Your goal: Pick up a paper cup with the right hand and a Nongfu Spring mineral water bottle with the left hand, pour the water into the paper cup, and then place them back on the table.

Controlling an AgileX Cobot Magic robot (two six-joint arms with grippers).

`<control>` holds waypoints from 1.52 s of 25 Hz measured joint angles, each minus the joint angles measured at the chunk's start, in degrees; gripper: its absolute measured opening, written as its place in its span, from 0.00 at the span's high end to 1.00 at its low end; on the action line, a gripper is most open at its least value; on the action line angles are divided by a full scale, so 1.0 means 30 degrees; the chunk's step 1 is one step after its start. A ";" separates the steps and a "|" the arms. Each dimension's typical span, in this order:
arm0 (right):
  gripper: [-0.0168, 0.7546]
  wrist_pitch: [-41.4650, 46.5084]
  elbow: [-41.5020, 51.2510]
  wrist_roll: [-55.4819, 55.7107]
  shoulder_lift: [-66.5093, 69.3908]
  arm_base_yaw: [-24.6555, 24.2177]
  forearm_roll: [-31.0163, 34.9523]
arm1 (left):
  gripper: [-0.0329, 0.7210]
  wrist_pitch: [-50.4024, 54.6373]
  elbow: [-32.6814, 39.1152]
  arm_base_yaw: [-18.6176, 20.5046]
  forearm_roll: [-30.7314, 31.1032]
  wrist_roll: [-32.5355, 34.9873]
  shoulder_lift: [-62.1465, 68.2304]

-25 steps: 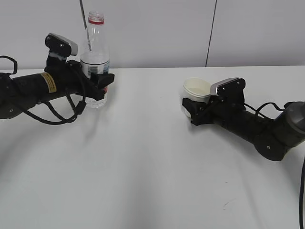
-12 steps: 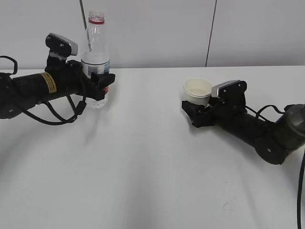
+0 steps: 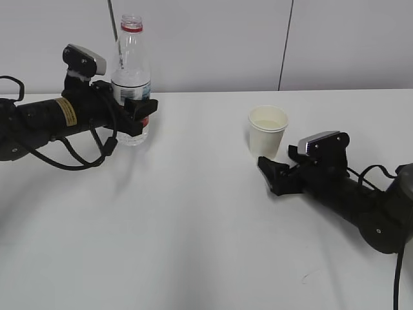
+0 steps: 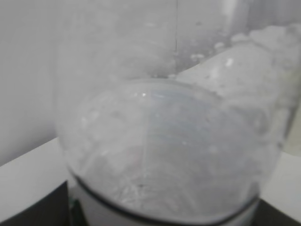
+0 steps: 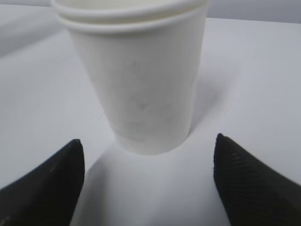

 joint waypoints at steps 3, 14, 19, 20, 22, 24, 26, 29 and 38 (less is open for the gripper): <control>0.15 -0.0092 0.1241 -0.0417 -0.0614 0.0000 0.0217 | 0.45 -0.0109 0.0000 0.0000 0.0021 -0.0278 0.0000; 0.16 0.0810 0.4685 -0.0984 -0.7985 0.0000 0.0386 | 0.45 -0.0903 -0.0062 0.0000 0.0237 -0.0566 0.0811; 0.17 0.3530 0.5353 0.0303 -1.1801 0.0000 0.0171 | 0.45 -0.2158 -0.0098 0.0000 0.0220 -0.0826 0.1796; 0.18 0.3954 0.5427 0.0580 -1.2316 0.0000 -0.0047 | 0.45 -0.2471 -0.0098 0.0000 0.0198 -0.0849 0.2021; 0.18 0.4314 0.5452 0.0895 -1.3286 0.0000 -0.0511 | 0.45 -0.3038 -0.0098 0.0000 0.0027 -0.0845 0.2354; 0.19 0.4483 0.5452 0.1412 -1.3872 0.0000 -0.1028 | 0.45 -0.3637 -0.0098 0.0000 -0.0534 -0.0620 0.2699; 0.19 0.4519 0.5452 0.2356 -1.4228 0.0000 -0.1563 | 0.45 -0.4308 -0.0130 0.0014 -0.1096 -0.0416 0.3076; 0.19 0.4775 0.5452 0.3004 -1.4399 0.0000 -0.2219 | 0.45 -0.4570 -0.0138 0.0039 -0.1496 -0.0348 0.3429; 0.20 0.5380 0.5469 0.3224 -1.4429 0.0000 -0.2511 | 0.25 -0.4197 -0.0154 0.0061 -0.1859 -0.0345 0.3450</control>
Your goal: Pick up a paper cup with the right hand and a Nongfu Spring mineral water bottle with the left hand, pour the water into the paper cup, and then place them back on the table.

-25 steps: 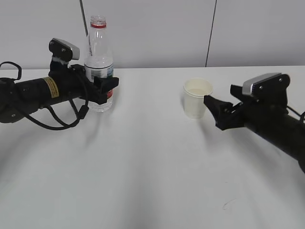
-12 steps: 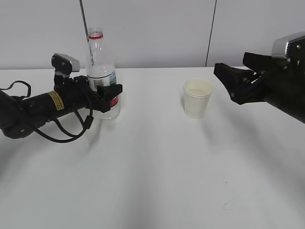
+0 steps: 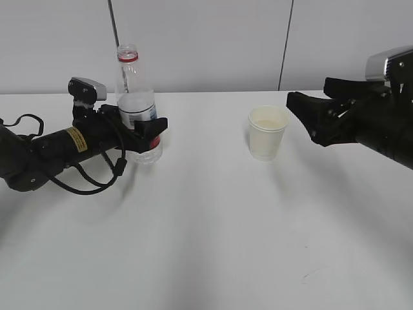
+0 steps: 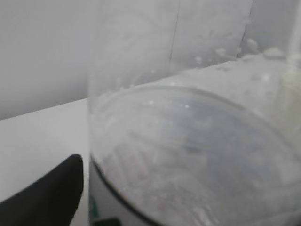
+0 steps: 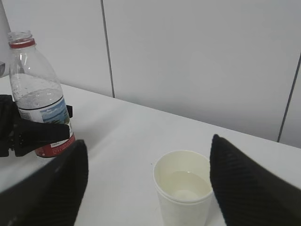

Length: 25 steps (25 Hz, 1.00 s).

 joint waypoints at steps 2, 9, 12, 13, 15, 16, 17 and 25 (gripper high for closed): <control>0.20 0.0041 0.0000 0.0017 0.0000 0.0000 -0.0018 | 0.24 -0.0230 0.0000 0.0000 0.0000 0.0000 0.0000; 0.21 0.0111 0.0000 0.0048 0.0000 0.0000 -0.0065 | 0.17 -0.0277 0.0000 0.0216 -0.0043 0.0100 0.0000; 0.21 0.0111 0.0000 0.0048 0.0000 0.0000 -0.0065 | 0.16 -0.0277 0.0142 0.0446 -0.0026 0.0137 -0.0160; 0.21 0.0111 0.0000 0.0048 0.0036 0.0000 -0.0065 | 0.16 -0.0261 0.0338 0.0530 -0.0046 0.0137 -0.0315; 0.21 0.0117 0.0000 0.0048 0.0158 0.0000 -0.0065 | 0.16 -0.0235 0.0920 0.0661 -0.0008 0.0137 -0.0714; 0.21 0.0117 0.0000 0.0048 0.0186 0.0000 -0.0092 | 0.16 -0.0293 0.1153 0.0726 -0.0008 0.0213 -0.0840; 0.21 0.0117 0.0000 0.0048 0.0240 0.0000 -0.0092 | 0.16 -0.0467 0.1351 0.0746 -0.0008 0.0405 -0.0894; 0.21 0.0150 0.0029 0.0048 0.0359 0.0000 -0.0092 | 0.16 -0.0725 0.1551 0.0768 0.0450 0.0747 -0.0990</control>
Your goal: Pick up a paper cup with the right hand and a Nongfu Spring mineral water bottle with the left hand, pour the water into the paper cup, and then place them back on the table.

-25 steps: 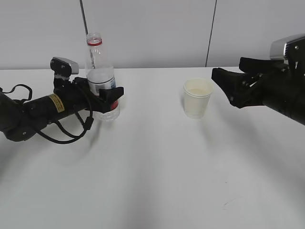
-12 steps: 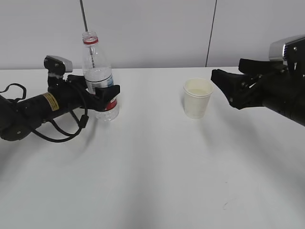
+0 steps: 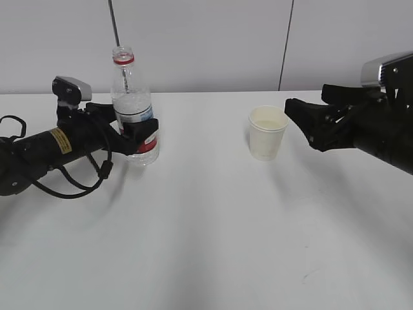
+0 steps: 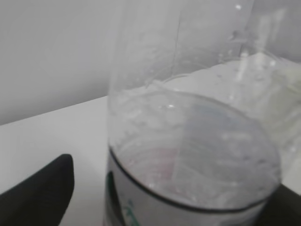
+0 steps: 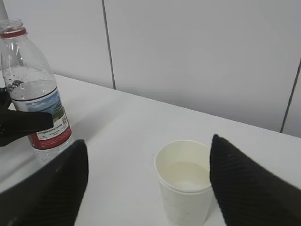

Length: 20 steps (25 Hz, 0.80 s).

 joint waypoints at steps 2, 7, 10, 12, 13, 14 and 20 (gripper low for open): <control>0.21 0.0000 0.0000 0.0000 0.0000 0.0000 0.0000 | 0.13 0.0117 0.0000 0.0000 0.0175 0.0000 0.0000; 0.21 0.0000 0.0000 0.0000 0.0000 0.0000 0.0000 | 0.09 0.0666 0.0173 -0.0020 0.0270 -0.0062 0.0000; 0.21 0.0000 0.0000 0.0000 0.0000 0.0000 0.0000 | 0.08 0.0680 0.0563 -0.0020 0.0270 -0.0706 0.0000; 0.21 0.0000 0.0000 0.0000 0.0000 0.0000 0.0000 | 0.08 0.0680 0.0800 -0.0020 0.0270 -0.1140 -0.0020; 0.21 0.0000 0.0000 0.0000 0.0000 0.0000 0.0000 | 0.07 0.0680 0.0897 -0.0020 0.0270 -0.1289 -0.0020; 0.21 0.0000 0.0000 0.0000 0.0000 0.0000 0.0000 | 0.07 0.0680 0.1018 -0.0020 0.0241 -0.1361 -0.0020; 0.21 0.0000 0.0000 0.0000 0.0000 0.0000 0.0000 | 0.07 0.0685 0.1484 -0.0020 -0.0008 -0.1488 -0.0411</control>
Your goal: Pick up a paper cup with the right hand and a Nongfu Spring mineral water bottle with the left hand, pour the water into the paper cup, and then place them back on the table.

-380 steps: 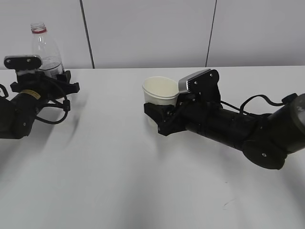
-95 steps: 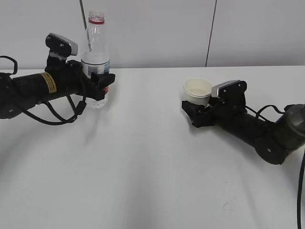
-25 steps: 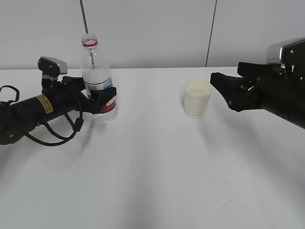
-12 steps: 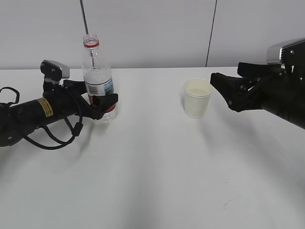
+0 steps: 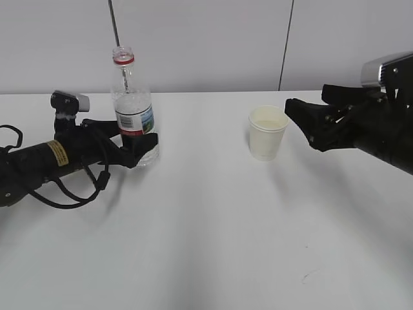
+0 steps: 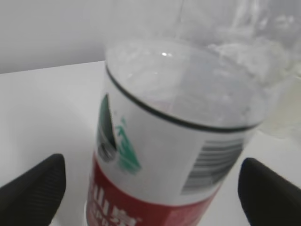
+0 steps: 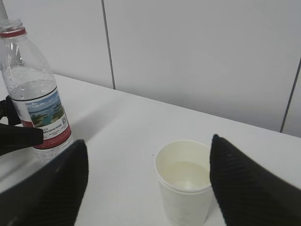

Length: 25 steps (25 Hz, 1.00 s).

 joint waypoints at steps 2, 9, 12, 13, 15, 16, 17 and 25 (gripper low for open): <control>0.21 0.0000 0.0000 0.0000 0.0000 0.0000 0.0000 | 0.07 0.0206 0.0021 0.0000 -0.0079 -0.0037 -0.0305; 0.21 0.0000 -0.0107 0.0000 0.0000 0.0000 -0.0276 | 0.07 0.1684 0.0803 0.0000 0.0225 -0.0059 -0.2081; 0.21 0.0000 -0.0107 0.0182 0.0000 0.0000 -0.0364 | 0.07 0.2250 0.1579 0.0000 0.0231 -0.0059 -0.2963; 0.21 0.0000 -0.0124 0.0208 0.0000 0.0000 -0.0390 | 0.08 0.2388 0.1853 0.0000 0.0231 -0.0059 -0.3206; 0.21 0.0000 -0.0124 0.0301 0.0000 0.0000 -0.0390 | 0.08 0.2677 0.2370 0.0000 0.0231 -0.0121 -0.3608; 0.21 0.0041 -0.0124 0.0392 0.0000 0.0000 -0.0406 | 0.08 0.2862 0.2618 0.0000 0.0231 -0.0134 -0.3896; 0.21 0.0083 -0.0124 0.0510 0.0000 0.0000 -0.0510 | 0.08 0.3128 0.2895 0.0000 0.0231 -0.0191 -0.4270; 0.21 0.2830 -0.0168 0.1874 0.0000 0.0000 -0.1901 | 0.12 0.7784 0.5253 0.0000 0.1187 -0.4738 -1.0224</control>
